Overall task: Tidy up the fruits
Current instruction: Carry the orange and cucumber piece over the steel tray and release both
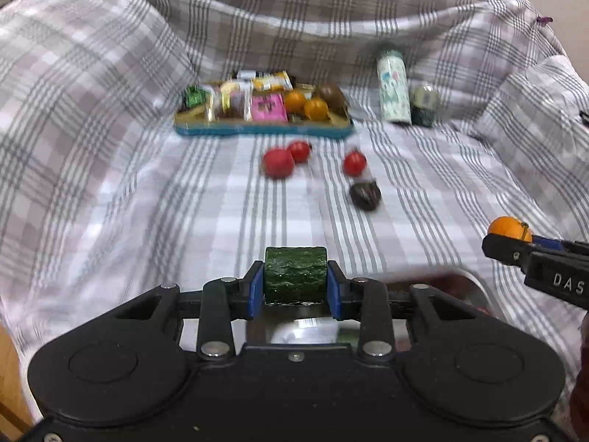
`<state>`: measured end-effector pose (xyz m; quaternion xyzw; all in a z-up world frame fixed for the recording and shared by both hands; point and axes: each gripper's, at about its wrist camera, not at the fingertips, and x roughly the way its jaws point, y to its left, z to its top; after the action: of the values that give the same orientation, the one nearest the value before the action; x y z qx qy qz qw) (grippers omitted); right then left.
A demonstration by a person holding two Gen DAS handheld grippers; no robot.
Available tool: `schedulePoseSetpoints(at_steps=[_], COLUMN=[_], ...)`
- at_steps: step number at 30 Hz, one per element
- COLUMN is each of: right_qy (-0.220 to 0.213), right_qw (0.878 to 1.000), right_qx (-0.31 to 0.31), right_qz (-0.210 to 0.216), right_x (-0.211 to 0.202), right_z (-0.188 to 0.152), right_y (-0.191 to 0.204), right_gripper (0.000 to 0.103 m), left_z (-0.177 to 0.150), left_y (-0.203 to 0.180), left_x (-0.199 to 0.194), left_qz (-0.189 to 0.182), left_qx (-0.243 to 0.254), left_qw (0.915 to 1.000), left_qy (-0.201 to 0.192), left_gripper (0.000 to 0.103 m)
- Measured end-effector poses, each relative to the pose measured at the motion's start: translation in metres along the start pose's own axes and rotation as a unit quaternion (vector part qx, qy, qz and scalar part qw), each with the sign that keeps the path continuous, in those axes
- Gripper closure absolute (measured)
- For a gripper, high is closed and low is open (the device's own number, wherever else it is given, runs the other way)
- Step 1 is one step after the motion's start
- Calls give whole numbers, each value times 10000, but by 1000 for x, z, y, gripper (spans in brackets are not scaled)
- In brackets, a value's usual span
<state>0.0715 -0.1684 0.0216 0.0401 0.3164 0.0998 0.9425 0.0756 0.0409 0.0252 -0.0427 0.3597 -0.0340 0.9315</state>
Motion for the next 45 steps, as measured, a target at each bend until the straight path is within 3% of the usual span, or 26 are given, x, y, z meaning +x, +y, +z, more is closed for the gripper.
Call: schedulePoseSetpoints(at_steps=[5,10,14,24,45], right_qy=[10,62,47,143,63], right_qw=[9993,9957,9925,9930,9956], right_qx=[-368,-926,-1193,-1105,-920], right_qz=[-101,65,253,391,183], right_x=[-5,-5,-4,-6,0], right_z=[-36,-60,-67,-67,-66], right_y=[5,14,20,20,20], right_gripper=[61,61,61,60,60], left_z=[-25,-38,-41,-42,-41], left_y=[2,5,0,-3,-1], left_x=[-1,-3,4,-4,-4], left_qz=[-60,-268,-175,-210,-124], left_qx=[137,197,281,369,176], left_qw=[9999,9994,9994,9990,9994], left_qy=[74,17,54,-121,-285], left_gripper=[60,60,60,60,60])
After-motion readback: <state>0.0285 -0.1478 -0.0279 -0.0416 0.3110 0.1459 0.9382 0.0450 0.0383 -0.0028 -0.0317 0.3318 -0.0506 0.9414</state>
